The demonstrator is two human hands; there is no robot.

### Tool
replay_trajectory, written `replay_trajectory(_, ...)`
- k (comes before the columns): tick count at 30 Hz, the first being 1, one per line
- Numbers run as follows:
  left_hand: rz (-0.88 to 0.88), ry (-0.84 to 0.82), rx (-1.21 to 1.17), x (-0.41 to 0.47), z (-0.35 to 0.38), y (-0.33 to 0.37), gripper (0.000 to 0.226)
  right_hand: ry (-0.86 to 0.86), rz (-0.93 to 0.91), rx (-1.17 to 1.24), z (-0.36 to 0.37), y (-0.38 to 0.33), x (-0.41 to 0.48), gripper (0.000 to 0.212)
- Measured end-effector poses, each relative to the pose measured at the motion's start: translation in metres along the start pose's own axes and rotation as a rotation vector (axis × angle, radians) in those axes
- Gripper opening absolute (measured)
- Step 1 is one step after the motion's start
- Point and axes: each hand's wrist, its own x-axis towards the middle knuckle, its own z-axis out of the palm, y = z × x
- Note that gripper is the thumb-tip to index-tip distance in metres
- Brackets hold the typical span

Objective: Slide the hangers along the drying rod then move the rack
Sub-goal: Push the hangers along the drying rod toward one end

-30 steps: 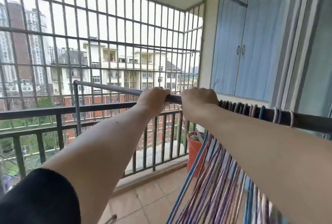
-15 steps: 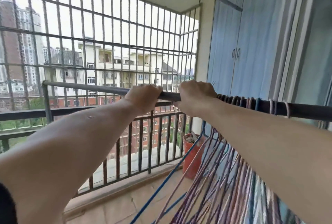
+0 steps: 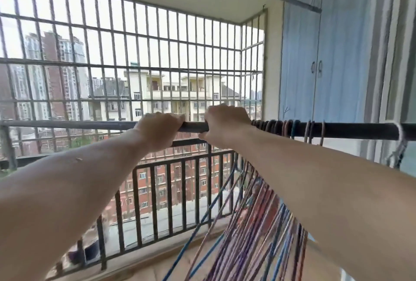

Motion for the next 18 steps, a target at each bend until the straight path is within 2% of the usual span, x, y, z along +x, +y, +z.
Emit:
replay_trajectory(3,-0.063,-0.051,0.017,-0.005,-0.003,-0.014,0.019,0.024,-0.028,0.062,0.000,-0.011,0.011,0.029)
replay_trajectory(8,-0.173,-0.083,0.081,-0.013,0.004,-0.040,0.021,0.073,-0.086,0.111,0.007,-0.039,0.036,0.011)
replay_trajectory(10,-0.178,-0.089,0.113,-0.013,0.010,-0.054,0.024,0.084,-0.093,0.128,0.012,-0.048,0.046,0.012)
replay_trajectory(13,-0.176,-0.096,0.116,-0.015,0.023,-0.075,0.023,0.103,-0.126,0.145,0.029,-0.061,0.063,0.025)
replay_trajectory(16,-0.202,-0.108,0.136,-0.019,0.042,-0.100,0.024,0.116,-0.173,0.139,0.052,-0.081,0.086,0.015)
replay_trajectory(18,-0.233,-0.137,0.163,-0.023,0.056,-0.117,0.028,0.118,-0.210,0.143,0.070,-0.095,0.101,0.016)
